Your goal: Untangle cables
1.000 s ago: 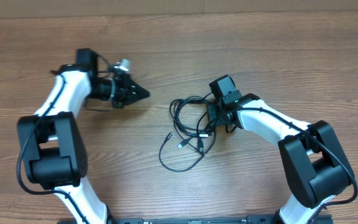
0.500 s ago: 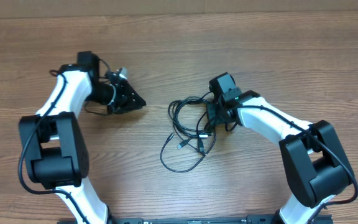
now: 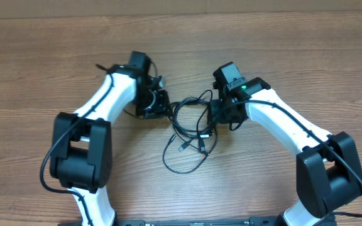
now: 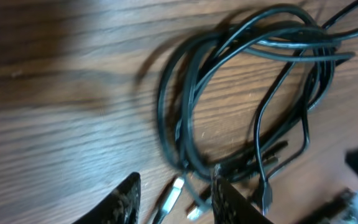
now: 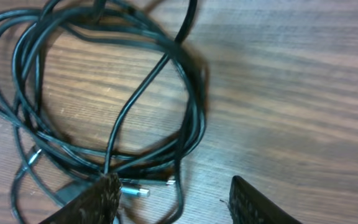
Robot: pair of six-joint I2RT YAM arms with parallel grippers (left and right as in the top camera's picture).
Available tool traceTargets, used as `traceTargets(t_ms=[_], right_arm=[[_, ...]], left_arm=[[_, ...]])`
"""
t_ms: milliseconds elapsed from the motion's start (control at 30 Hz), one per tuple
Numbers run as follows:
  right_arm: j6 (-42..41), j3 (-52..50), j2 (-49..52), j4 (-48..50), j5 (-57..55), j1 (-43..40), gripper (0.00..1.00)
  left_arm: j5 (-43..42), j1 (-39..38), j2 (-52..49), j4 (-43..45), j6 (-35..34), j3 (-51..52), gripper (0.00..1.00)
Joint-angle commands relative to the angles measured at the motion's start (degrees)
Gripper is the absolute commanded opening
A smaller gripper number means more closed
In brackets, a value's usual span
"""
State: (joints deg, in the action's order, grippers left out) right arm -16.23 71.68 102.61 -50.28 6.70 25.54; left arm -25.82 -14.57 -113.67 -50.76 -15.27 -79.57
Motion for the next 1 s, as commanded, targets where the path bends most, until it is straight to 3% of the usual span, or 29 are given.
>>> traceTargets(t_ms=[0, 133, 400, 800, 867, 967], right_arm=[[-2.0, -0.1, -0.7, 0.3, 6.5, -0.1, 0.55], [-2.3, -2.6, -0.7, 2.9, 13.0, -0.1, 0.54], [-10.7, -9.4, -0.6, 12.7, 13.2, 0.8, 0.49], [-21.3, -16.1, -0.6, 25.8, 12.7, 5.7, 0.31], [-21.6, -16.2, -0.6, 26.1, 12.4, 6.1, 0.25], [-21.5, -16.2, -0.6, 26.1, 12.2, 6.3, 0.04]], left_arm=[[10.1, -3.1, 0.9, 1.9, -6.5, -1.2, 0.39], [17.2, -5.7, 0.9, 2.4, -10.8, -1.2, 0.41], [19.5, -6.4, 0.7, 2.0, -10.6, -1.1, 0.36], [20.9, -6.5, 0.5, 4.1, -10.0, 2.8, 0.34], [20.9, -6.5, 0.5, 4.1, -10.0, 2.8, 0.33], [20.9, -6.5, 0.5, 4.2, -9.2, 3.1, 0.31]])
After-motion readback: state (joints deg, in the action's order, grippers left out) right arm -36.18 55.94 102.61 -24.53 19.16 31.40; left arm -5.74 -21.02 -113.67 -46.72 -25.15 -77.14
